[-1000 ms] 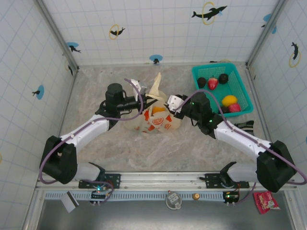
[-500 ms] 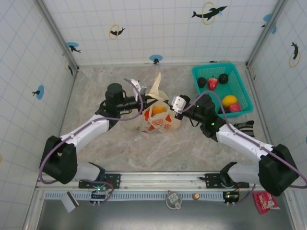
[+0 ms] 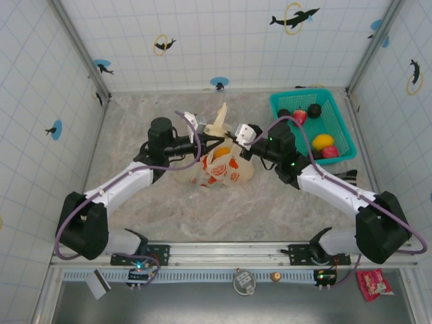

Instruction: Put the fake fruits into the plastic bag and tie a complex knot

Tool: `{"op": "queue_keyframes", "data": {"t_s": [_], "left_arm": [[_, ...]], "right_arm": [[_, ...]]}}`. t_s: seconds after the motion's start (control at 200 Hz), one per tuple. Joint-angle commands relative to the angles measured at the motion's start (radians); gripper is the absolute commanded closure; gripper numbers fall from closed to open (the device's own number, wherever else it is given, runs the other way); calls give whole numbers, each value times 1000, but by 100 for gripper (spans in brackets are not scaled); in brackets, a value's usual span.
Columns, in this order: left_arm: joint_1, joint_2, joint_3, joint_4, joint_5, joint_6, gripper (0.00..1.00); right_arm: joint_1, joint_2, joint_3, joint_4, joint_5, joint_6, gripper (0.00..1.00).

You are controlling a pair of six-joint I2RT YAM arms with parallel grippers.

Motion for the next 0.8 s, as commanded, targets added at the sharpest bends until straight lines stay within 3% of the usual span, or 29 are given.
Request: {"op": "queue_keyframes", "data": {"t_s": [0.0, 0.44, 0.796], "left_arm": [[-3, -28, -5, 10, 17, 27, 83], [-1, -20, -2, 7, -22, 21, 74], [-2, -15, 5, -12, -31, 22, 74]], "right_arm": [[10, 11, 39, -35, -5, -7, 100], [28, -17, -8, -40, -37, -74, 100], [33, -49, -38, -35, -45, -131, 100]]}}
